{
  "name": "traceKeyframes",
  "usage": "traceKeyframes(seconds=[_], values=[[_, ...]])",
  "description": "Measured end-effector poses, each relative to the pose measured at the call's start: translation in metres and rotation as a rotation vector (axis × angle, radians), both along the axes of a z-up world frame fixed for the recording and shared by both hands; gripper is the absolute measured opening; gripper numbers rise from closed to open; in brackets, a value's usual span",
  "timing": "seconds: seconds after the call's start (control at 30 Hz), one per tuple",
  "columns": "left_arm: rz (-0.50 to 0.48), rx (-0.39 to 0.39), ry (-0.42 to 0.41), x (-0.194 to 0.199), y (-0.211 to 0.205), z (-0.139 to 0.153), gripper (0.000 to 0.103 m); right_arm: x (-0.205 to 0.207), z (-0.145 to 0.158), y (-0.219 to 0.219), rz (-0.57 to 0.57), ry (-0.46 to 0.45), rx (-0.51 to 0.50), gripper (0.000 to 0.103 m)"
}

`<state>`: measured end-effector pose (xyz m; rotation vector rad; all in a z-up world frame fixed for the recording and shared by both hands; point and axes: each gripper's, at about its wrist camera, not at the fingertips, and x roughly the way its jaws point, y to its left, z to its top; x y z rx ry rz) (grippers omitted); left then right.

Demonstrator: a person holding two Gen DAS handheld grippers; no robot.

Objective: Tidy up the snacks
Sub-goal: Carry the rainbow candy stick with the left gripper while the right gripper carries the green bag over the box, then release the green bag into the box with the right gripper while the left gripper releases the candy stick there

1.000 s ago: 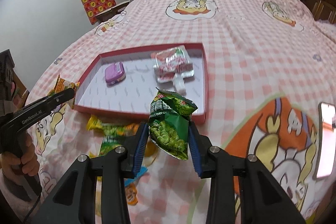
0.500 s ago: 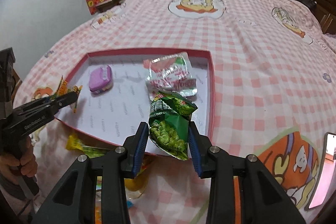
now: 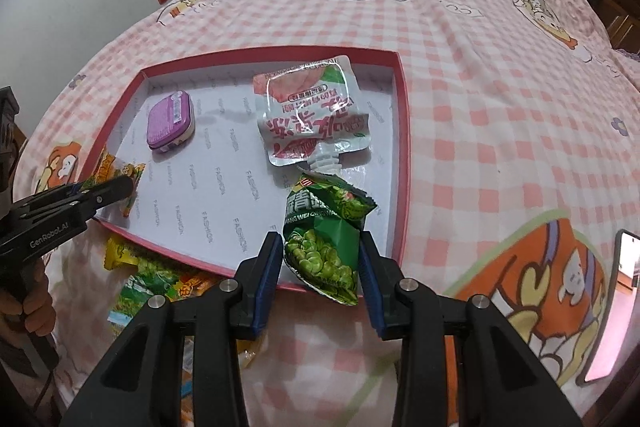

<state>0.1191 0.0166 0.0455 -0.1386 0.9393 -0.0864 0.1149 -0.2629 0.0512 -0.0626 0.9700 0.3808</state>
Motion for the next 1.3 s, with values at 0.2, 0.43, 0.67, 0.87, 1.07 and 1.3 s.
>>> traceKeyframes(seconds=[0.2, 0.43, 0.67, 0.87, 1.07, 1.3], values=[[-0.003, 0.035, -0.01, -0.001, -0.008, -0.001, 0.023, -0.003, 0.002, -0.011, -0.024, -0.004, 0.014, 0.039], [0.003, 0.033, -0.011, 0.001, -0.008, -0.001, 0.024, -0.001, 0.0, -0.01, -0.013, -0.016, 0.01, 0.039], [0.014, 0.072, -0.026, -0.002, -0.012, 0.001, 0.033, -0.004, -0.001, -0.005, -0.018, -0.024, 0.036, 0.039], [0.016, 0.103, -0.088, -0.011, -0.017, 0.013, 0.055, -0.007, 0.004, -0.007, -0.026, -0.05, 0.079, 0.047], [0.009, 0.111, -0.12, -0.024, -0.022, 0.026, 0.06, -0.018, 0.017, -0.004, -0.006, -0.102, 0.104, 0.051], [0.015, 0.08, -0.111, -0.04, -0.021, 0.034, 0.06, -0.035, 0.032, -0.003, 0.005, -0.133, 0.133, 0.052]])
